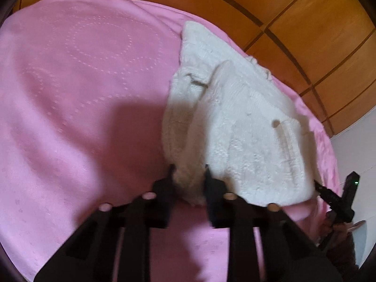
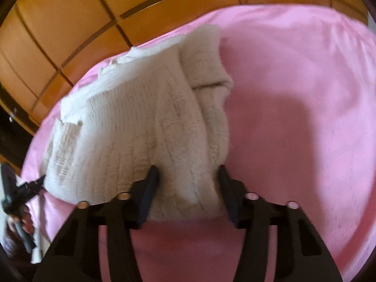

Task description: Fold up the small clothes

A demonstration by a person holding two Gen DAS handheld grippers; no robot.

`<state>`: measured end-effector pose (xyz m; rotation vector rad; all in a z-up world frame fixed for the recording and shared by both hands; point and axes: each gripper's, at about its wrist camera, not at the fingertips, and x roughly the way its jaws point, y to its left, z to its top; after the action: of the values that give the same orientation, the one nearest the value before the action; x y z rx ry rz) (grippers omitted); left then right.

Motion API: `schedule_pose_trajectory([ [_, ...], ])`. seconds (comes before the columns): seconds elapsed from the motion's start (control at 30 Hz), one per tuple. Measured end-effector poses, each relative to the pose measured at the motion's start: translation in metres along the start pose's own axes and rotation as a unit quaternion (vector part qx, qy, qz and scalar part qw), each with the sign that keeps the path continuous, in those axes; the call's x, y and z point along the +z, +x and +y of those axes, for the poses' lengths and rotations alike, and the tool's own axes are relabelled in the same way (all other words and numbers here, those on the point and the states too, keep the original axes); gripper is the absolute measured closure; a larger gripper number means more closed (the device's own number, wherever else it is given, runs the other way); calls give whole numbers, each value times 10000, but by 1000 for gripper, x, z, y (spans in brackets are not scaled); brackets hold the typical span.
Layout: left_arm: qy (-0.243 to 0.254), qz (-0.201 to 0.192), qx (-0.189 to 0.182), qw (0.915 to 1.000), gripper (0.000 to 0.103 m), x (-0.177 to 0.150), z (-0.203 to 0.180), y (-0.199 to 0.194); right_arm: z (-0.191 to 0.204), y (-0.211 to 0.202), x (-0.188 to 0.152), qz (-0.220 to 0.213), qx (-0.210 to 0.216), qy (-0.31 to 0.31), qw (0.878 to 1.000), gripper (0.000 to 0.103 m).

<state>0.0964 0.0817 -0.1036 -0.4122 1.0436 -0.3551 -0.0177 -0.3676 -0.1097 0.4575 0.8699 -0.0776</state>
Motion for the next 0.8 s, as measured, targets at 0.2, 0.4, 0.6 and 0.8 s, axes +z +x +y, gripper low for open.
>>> schedule_pose_trajectory([
  [0.2,-3,-210,-50,9998,91,-6,-2,-30,12,-34,0,-209,219,-54,9995,89],
  [0.4,-69,-325,-255,9991,92,-32,-1,-70,15,-75,-14,-310,395,-181,9986,90],
  [0.6,-412,50,-259,9988,92,-92,21,-97,-10,-99,-61,190,308,-102,9993,90],
  [0.8,-246,-307,439,9983,78,-93,21,-111,-23,-86,-77,520,21,-70,9986,63],
])
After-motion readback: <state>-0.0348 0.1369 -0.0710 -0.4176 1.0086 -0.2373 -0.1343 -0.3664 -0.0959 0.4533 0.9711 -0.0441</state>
